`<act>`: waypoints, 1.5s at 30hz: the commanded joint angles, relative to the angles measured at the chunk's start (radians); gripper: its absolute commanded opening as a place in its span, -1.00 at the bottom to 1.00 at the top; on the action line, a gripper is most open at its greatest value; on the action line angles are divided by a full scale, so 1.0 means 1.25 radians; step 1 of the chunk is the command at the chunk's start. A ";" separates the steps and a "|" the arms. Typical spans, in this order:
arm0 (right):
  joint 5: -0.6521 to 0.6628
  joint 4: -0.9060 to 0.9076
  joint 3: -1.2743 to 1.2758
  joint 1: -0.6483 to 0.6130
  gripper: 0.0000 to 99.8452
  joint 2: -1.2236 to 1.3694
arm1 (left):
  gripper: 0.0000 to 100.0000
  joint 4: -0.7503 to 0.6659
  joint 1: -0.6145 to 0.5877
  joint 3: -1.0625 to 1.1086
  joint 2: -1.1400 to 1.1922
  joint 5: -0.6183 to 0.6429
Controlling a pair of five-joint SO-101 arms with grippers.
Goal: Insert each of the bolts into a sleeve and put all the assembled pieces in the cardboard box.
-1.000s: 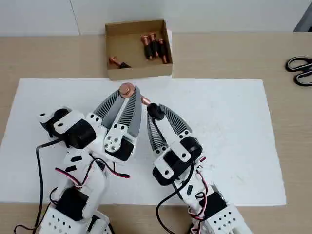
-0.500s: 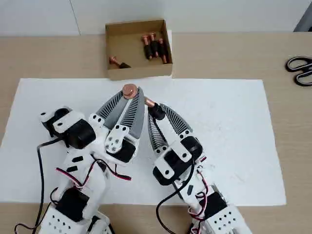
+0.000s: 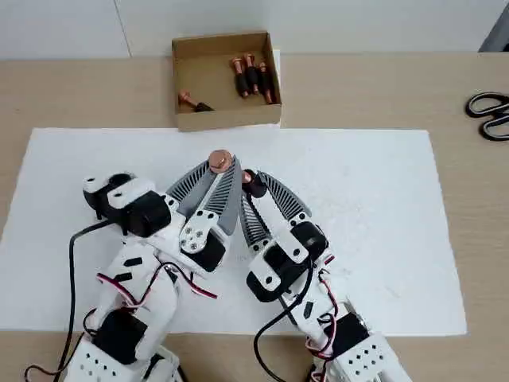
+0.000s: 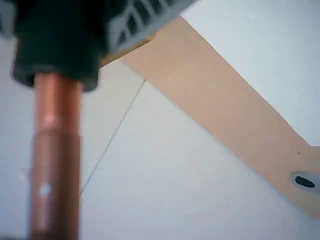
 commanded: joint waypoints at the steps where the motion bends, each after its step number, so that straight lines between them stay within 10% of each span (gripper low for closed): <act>1: -0.001 -0.026 -0.005 0.009 -0.99 -0.012 | -0.99 0.010 0.000 0.017 -0.001 -0.005; 8: -0.001 -0.026 -0.005 0.009 -0.99 -0.012 | -0.92 0.119 0.014 0.015 -0.001 -0.179; 16: 0.000 -0.026 0.000 0.009 -0.99 -0.012 | -0.30 0.270 0.028 -0.025 0.004 -0.237; 23: 0.001 -0.026 -0.001 0.009 -0.99 -0.012 | -0.30 0.276 -0.010 -0.058 0.000 -0.273; 35: -0.004 -0.020 0.004 0.126 -0.99 -0.012 | -0.31 0.457 -0.401 -0.039 -0.001 -0.382; 45: -0.311 0.109 -0.028 0.191 -0.99 -0.012 | -0.95 0.504 -0.470 -0.030 -0.001 -0.363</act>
